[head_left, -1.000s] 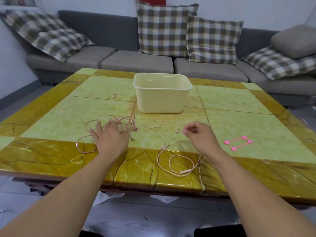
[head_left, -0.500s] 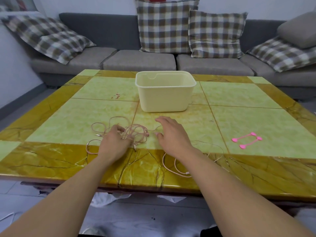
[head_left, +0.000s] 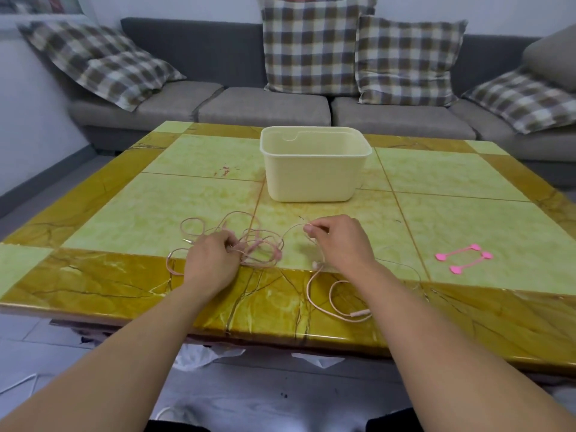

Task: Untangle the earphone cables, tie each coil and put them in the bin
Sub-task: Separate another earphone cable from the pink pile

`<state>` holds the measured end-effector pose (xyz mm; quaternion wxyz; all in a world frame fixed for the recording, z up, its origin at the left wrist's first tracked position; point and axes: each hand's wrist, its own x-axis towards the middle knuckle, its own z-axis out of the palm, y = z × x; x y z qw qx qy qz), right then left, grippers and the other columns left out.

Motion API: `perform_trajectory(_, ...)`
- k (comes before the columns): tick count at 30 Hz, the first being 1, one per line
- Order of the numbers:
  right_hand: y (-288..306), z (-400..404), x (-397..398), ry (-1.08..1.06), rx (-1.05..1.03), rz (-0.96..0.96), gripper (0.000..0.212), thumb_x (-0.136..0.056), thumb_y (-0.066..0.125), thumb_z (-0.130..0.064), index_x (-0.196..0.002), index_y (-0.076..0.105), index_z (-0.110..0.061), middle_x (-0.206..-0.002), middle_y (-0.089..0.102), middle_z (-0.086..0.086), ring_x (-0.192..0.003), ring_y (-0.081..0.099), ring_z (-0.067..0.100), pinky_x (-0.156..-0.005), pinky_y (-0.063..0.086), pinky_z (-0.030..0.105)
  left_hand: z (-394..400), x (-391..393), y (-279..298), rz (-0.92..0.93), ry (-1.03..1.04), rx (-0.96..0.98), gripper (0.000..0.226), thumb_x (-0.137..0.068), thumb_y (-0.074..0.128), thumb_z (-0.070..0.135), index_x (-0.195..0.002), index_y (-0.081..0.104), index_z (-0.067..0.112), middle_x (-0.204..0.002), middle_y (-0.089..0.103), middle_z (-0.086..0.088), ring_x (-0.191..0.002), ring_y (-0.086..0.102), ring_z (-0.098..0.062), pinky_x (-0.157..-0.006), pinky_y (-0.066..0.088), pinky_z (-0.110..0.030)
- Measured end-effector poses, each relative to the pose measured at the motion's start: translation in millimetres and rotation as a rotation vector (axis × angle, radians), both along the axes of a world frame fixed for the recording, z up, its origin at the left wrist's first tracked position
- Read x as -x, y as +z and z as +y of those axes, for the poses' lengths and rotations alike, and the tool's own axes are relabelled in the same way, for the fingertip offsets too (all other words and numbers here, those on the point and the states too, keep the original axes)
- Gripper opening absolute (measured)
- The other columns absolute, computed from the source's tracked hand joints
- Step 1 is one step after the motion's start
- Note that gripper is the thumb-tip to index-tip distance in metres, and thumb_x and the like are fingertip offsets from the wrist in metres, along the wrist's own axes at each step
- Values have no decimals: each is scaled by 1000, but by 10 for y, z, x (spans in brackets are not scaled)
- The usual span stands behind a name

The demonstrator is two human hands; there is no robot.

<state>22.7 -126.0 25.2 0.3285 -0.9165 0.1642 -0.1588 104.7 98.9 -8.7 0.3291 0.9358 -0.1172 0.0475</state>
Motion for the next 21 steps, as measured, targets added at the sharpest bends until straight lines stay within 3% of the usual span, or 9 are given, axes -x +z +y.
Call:
perform_trajectory(4, 48, -286, 160, -181, -160, -64, 22, -98, 64, -38, -98, 81, -24, -76, 73, -11, -71, 67, 6, -65, 50, 25, 34, -10, 63, -22, 113, -45, 10, -97, 62, 32, -88, 62, 28, -95, 71, -6, -92, 62, -35, -80, 50, -41)
perform_trajectory(7, 57, -500, 312, -273, -177, -71, 21, -98, 64, -38, -97, 81, -24, -76, 73, -10, -77, 68, 11, -71, 53, 28, 63, -8, 113, -76, 155, -80, 15, -100, 58, 34, -91, 60, 22, -94, 69, -8, -79, 56, -32, -72, 46, -39)
perform_trajectory(10, 46, -701, 433, -359, -254, -87, 19, -98, 65, -37, -92, 79, -26, -78, 73, -9, -84, 70, 16, -77, 54, 32, 83, -6, 136, -109, 185, -79, 11, -101, 53, 21, -111, 58, 19, -109, 68, -10, -88, 60, -35, -75, 48, -41)
perform_trajectory(12, 32, -804, 502, -373, -309, -93, 19, -98, 65, -35, -87, 77, -25, -78, 73, -8, -85, 70, 18, -77, 53, 32, 78, -5, 136, -59, 134, -42, 43, -95, 60, 13, -135, 48, 20, -128, 64, -7, -107, 62, -35, -90, 51, -47)
perform_trajectory(13, 23, -838, 527, -363, -326, -94, 20, -98, 65, -35, -88, 78, -24, -79, 74, -8, -86, 71, 18, -79, 53, 32, 65, 1, 150, -16, 77, -31, 61, -90, 67, 14, -144, 41, 22, -135, 60, -5, -115, 60, -33, -102, 46, -51)
perform_trajectory(15, 26, -873, 577, -331, -368, -117, 19, -98, 66, -35, -94, 79, -22, -82, 75, -8, -89, 71, 17, -81, 54, 32, -14, 35, 185, 45, -52, -58, 84, -84, 76, 22, -154, 29, 25, -144, 52, -1, -131, 50, -27, -120, 21, -55)
perform_trajectory(17, 64, -879, 614, -288, -402, -150, 19, -98, 66, -36, -99, 79, -22, -85, 75, -8, -91, 70, 14, -81, 53, 30, -130, 102, 223, 70, -181, -148, 95, -82, 74, 21, -159, 19, 28, -156, 39, -4, -147, 30, -24, -123, 2, -55)
perform_trajectory(19, 123, -881, 646, -212, -411, -167, 20, -97, 66, -38, -104, 79, -25, -88, 76, -10, -93, 69, 11, -87, 53, 31, -253, 181, 246, 55, -274, -249, 97, -81, 68, 10, -159, 15, 32, -163, 28, -5, -155, 9, -20, -124, -5, -54)
perform_trajectory(21, 174, -850, 668, -84, -385, -110, 21, -100, 62, -36, -114, 76, -30, -102, 76, -13, -105, 67, 8, -97, 50, 31, -352, 254, 279, -19, -331, -310, 88, -84, 61, 5, -157, 23, 35, -163, 29, 3, -155, 4, -17, -124, -6, -56)
